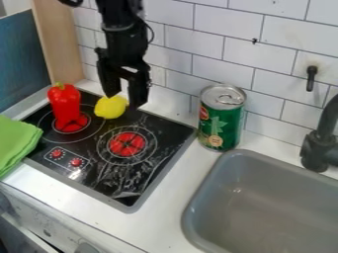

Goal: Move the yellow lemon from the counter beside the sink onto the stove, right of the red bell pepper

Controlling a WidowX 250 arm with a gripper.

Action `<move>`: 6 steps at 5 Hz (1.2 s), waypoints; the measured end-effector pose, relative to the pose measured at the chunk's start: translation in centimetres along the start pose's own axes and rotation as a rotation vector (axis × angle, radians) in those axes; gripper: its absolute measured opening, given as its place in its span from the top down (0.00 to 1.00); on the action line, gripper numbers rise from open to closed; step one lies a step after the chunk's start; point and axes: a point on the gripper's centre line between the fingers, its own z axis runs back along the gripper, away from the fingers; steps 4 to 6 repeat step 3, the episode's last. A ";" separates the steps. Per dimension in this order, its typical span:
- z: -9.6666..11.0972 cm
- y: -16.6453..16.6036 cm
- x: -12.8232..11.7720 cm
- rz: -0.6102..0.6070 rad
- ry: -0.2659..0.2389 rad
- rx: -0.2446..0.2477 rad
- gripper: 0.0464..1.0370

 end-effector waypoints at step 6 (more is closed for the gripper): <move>2.8 -3.9 -11.2 -0.022 0.056 -0.004 0.03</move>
